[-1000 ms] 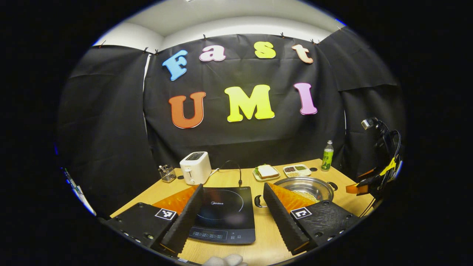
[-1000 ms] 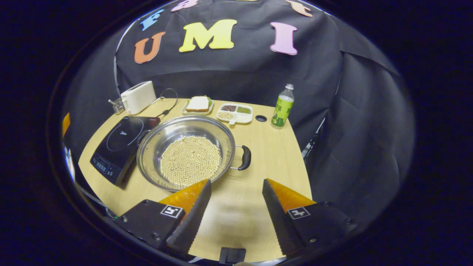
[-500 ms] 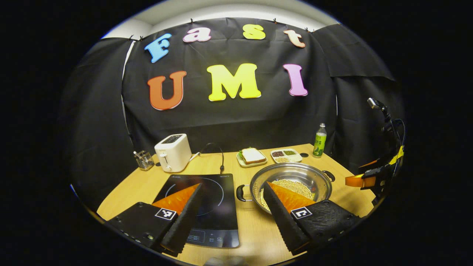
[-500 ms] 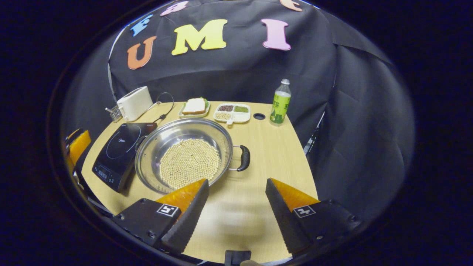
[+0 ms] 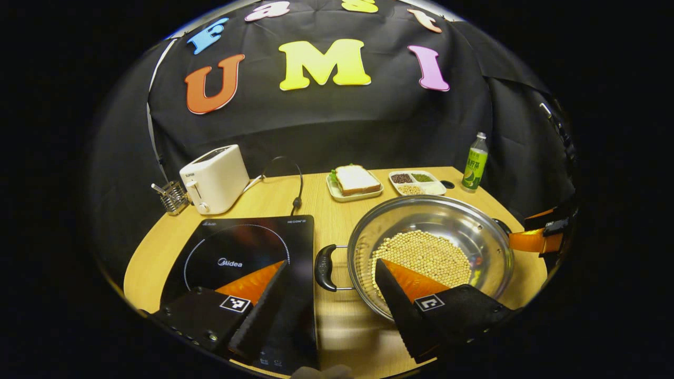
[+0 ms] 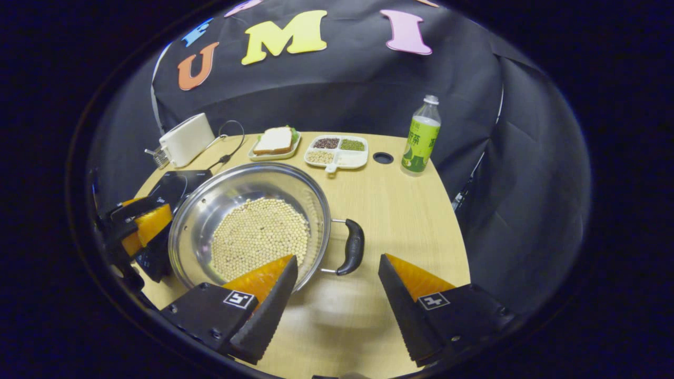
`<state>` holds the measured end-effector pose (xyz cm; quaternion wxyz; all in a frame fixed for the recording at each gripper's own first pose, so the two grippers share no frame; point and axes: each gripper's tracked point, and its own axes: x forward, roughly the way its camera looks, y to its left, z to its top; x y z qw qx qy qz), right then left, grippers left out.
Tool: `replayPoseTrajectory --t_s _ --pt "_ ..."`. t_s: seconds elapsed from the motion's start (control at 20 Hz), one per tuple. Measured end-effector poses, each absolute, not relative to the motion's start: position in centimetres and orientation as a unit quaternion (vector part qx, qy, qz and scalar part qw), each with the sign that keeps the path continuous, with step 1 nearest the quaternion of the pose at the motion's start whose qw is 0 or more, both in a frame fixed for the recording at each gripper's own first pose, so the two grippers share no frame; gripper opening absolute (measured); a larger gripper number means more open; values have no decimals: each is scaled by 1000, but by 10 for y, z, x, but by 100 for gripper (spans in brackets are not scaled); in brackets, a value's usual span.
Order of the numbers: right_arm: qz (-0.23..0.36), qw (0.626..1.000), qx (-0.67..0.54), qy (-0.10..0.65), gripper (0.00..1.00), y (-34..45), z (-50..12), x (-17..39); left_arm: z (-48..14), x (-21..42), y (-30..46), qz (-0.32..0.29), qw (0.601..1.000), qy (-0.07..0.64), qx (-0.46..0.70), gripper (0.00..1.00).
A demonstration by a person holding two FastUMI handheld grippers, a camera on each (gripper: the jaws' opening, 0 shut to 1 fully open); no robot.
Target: First push the handle of the pot to place it horizontally, then grasp the pot with both hands and set it on the induction cooktop.
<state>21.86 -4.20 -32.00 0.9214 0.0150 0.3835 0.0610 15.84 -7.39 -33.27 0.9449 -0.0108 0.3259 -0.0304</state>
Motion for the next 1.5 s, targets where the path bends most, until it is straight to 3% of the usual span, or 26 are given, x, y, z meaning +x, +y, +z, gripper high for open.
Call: replayPoseTrajectory --t_s 0.6,0.65,0.7,0.9,0.95,1.05,1.15,1.2,1.25,1.3,1.35,1.4,1.5 --pt "97 903 14 419 98 -24 -361 262 -374 197 -95 -35 932 361 -5 98" --pt "97 902 18 420 95 -24 -362 263 -374 198 -96 -33 931 363 -7 99" --pt "98 901 23 423 86 -23 -365 265 -375 196 -95 -32 930 365 -10 96" --pt "87 891 30 444 80 -29 -376 263 -379 194 -87 -21 926 378 9 94" --pt "80 890 39 447 77 -30 -376 264 -380 192 -86 -20 924 382 6 90" --pt "60 887 57 455 70 -33 -376 262 -382 190 -88 -17 921 390 5 62" --pt "62 883 48 462 65 -35 -375 259 -383 188 -87 -12 917 399 15 82" --pt "61 882 50 465 64 -35 -374 258 -382 186 -89 -13 916 400 15 68" --pt "58 881 56 466 63 -35 -375 259 -381 183 -90 -14 915 404 10 77" --pt "57 880 58 467 61 -36 -374 256 -381 180 -90 -13 911 411 2 64" --pt "57 879 58 469 60 -36 -376 255 -380 175 -93 -15 909 417 -6 72" --pt "55 881 61 466 58 -35 -375 254 -377 174 -94 -17 908 419 -8 60" --pt "53 884 61 460 58 -35 -369 254 -365 174 -92 -20 913 407 -1 60"
